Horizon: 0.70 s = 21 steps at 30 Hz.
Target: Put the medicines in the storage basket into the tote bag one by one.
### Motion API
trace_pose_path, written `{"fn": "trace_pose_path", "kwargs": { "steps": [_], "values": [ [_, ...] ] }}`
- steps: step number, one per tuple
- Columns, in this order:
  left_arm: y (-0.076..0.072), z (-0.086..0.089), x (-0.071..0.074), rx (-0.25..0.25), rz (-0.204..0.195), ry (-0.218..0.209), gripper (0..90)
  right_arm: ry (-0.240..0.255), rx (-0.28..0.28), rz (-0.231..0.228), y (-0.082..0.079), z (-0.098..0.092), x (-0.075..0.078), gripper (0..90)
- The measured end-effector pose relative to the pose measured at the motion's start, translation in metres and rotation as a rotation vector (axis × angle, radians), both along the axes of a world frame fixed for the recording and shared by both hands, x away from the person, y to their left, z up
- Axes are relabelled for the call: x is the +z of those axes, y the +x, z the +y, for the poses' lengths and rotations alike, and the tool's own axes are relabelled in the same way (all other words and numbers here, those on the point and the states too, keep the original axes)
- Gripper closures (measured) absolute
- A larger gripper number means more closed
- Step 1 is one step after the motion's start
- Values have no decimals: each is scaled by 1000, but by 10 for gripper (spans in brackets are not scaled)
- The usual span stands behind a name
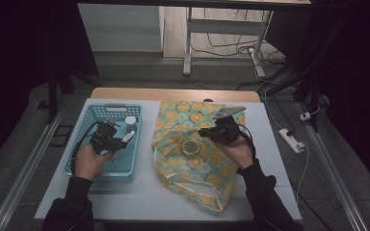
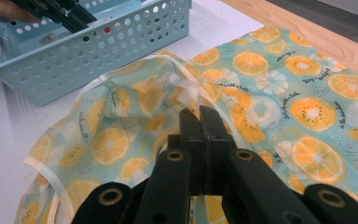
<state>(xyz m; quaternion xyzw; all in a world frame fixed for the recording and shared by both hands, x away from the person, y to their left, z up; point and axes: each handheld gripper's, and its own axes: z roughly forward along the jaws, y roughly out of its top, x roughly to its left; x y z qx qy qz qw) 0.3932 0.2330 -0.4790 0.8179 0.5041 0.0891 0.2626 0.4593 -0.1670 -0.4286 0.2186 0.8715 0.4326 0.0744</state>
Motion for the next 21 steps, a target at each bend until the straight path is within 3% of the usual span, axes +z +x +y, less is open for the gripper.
{"fn": "trace_pose_path", "kwargs": {
  "steps": [7, 13, 21],
  "values": [
    [-6, -4, 14, -45, -74, -25, 714, 6, -3, -9, -1, -1, 1, 900],
    [-9, -6, 21, -48, -92, -35, 714, 19, -2, -24, -2, -1, 4, 900],
    [-15, -7, 35, -51, -118, -106, 714, 23, -7, -32, -3, -1, 5, 900]
  ]
}}
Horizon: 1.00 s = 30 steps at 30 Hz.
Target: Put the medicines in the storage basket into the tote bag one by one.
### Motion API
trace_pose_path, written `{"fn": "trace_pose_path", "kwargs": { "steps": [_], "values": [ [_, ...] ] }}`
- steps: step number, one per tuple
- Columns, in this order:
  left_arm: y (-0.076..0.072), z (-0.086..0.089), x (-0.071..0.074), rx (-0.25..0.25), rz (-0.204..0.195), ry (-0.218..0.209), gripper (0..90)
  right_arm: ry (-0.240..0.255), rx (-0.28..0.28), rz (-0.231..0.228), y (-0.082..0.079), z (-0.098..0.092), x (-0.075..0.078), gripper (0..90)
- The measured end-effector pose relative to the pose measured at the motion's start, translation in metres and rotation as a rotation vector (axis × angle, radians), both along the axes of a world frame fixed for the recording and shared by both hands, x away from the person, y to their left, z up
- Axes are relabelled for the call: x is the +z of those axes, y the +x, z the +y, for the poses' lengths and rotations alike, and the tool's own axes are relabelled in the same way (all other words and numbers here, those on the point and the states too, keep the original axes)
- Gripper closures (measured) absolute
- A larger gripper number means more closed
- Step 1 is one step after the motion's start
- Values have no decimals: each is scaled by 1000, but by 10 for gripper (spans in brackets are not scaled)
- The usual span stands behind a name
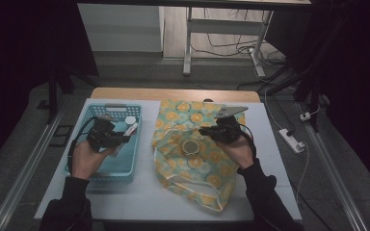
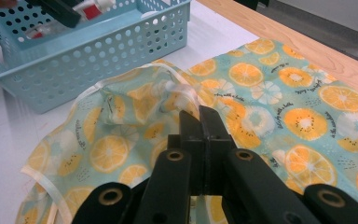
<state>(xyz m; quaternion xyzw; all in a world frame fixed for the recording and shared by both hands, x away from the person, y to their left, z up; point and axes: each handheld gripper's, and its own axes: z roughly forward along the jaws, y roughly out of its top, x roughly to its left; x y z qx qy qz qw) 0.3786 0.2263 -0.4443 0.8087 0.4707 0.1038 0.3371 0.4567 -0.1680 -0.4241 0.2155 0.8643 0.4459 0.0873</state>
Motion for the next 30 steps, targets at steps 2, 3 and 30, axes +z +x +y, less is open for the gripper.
{"fn": "trace_pose_path", "kwargs": {
  "steps": [2, 3, 30],
  "values": [
    [-2, -4, 5, -18, -10, -7, 714, -2, -1, -1, 0, 0, -1, 900],
    [-3, -7, 7, -29, -6, -13, 714, -1, -1, -3, 0, 0, -1, 900],
    [-9, -94, 16, -269, 25, -51, 714, 17, -12, -11, 0, -2, 4, 900]
  ]
}}
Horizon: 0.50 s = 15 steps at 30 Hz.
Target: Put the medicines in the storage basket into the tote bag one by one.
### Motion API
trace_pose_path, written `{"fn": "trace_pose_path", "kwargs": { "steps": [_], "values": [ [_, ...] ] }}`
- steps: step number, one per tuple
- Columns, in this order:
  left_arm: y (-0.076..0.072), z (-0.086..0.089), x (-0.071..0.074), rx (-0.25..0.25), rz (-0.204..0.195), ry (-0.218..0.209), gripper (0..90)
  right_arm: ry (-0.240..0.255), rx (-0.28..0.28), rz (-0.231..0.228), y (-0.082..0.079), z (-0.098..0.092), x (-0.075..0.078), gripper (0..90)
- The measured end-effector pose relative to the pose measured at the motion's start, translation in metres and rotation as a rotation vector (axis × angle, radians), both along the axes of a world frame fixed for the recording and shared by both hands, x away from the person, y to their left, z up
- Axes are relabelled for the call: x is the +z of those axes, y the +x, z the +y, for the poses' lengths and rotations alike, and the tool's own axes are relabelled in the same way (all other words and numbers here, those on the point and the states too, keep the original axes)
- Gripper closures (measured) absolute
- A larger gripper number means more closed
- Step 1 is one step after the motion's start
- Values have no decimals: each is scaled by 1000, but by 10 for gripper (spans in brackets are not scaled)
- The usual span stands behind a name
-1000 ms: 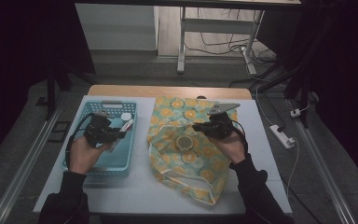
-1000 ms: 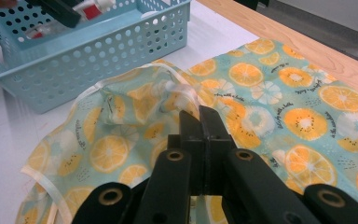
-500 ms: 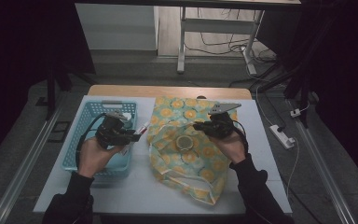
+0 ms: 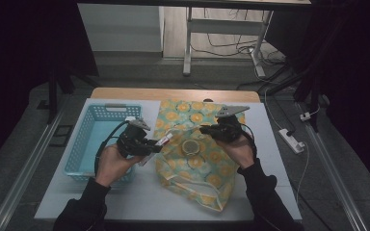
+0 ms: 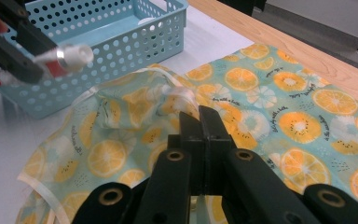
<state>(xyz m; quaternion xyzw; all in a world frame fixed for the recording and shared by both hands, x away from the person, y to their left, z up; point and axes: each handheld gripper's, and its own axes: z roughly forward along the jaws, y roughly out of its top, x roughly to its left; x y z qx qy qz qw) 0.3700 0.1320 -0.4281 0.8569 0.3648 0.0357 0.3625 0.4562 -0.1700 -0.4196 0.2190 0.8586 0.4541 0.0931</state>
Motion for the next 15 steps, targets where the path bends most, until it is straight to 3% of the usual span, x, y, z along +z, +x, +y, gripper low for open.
{"fn": "trace_pose_path", "kwargs": {
  "steps": [10, 15],
  "values": [
    [9, -33, -11, -60, 19, 28, 713, 4, 6, 4, -1, 1, 1, 900],
    [15, -45, -16, -68, 31, 37, 714, 5, 9, 3, -2, 2, 1, 900]
  ]
}}
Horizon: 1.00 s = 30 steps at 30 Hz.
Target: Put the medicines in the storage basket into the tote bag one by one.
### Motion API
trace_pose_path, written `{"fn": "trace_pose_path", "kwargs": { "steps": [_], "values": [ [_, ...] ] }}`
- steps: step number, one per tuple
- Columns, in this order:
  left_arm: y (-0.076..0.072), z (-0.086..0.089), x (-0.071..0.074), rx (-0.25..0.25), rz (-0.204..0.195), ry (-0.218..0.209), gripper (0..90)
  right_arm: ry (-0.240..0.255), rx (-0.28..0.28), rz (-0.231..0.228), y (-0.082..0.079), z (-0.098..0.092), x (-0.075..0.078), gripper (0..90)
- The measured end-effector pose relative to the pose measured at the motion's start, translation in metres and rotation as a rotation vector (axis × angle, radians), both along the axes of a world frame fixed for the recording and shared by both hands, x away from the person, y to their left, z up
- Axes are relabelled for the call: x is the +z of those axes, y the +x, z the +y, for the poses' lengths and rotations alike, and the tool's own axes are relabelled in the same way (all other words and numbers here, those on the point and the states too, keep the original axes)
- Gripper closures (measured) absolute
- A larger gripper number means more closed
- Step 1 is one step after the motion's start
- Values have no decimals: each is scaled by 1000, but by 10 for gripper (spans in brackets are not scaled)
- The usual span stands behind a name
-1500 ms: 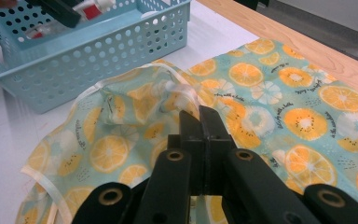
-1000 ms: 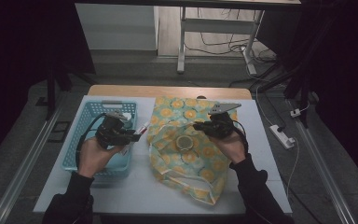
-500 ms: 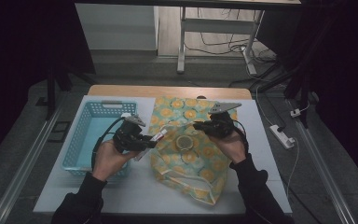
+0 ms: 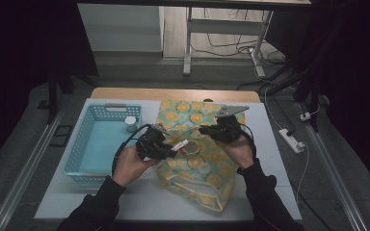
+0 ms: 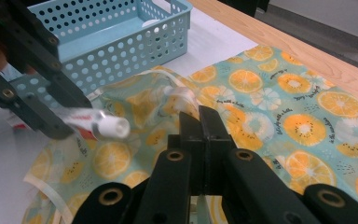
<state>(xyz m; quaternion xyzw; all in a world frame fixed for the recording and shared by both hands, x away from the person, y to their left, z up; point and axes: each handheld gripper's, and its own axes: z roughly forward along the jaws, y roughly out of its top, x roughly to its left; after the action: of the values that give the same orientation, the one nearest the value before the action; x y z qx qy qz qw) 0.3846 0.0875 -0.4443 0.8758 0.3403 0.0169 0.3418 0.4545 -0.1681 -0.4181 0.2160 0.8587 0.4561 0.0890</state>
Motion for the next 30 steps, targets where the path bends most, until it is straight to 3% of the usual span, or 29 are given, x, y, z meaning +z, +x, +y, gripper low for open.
{"fn": "trace_pose_path", "kwargs": {
  "steps": [17, 30],
  "values": [
    [20, -38, -18, -22, 0, 50, 713, 5, 1, -2, 0, 0, 1, 900],
    [42, -52, -28, 20, 26, 50, 712, 15, 7, -8, -3, 1, 3, 900]
  ]
}}
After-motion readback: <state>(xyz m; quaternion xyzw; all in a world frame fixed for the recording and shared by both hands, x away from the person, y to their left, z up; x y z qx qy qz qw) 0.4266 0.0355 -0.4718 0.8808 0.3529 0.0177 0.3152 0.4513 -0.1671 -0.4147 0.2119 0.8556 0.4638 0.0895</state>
